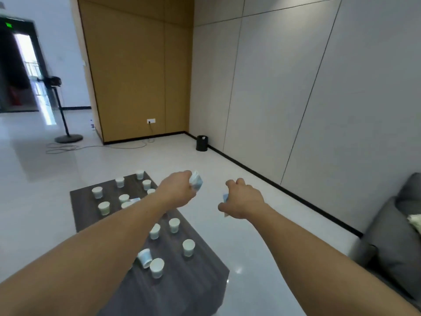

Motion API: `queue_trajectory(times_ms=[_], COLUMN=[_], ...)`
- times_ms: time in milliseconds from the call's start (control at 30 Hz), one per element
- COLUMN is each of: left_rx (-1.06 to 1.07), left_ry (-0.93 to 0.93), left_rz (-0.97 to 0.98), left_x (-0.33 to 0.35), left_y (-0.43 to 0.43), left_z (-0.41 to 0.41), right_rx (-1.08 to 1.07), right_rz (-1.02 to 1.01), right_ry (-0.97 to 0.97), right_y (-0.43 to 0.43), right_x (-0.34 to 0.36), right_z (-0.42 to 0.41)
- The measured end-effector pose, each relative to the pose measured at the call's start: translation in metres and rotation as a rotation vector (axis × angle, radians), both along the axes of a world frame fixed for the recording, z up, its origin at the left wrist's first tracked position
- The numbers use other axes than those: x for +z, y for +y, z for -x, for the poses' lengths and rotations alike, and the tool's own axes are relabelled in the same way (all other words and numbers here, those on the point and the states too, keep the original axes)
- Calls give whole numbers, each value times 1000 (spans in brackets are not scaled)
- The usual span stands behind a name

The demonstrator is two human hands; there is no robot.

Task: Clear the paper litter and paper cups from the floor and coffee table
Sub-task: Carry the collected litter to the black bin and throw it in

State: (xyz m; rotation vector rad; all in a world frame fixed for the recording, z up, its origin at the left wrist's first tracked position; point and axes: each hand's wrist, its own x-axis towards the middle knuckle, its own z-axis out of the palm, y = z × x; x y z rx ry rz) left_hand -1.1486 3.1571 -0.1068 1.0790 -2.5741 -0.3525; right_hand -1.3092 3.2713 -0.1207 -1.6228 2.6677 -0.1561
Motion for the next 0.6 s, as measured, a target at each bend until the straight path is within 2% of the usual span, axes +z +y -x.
queue_trajectory(times_ms=[233, 600], left_rx=[-131, -225], left_ry=[7, 60], left_rz=[-4, 18], left_x=[12, 48], left_y=[-13, -129], left_z=[140, 310], right_rx=[-162, -230], right_rz=[45, 49], right_ry=[55, 90], right_y=[14, -73], right_x=[33, 56], right_z=[126, 276])
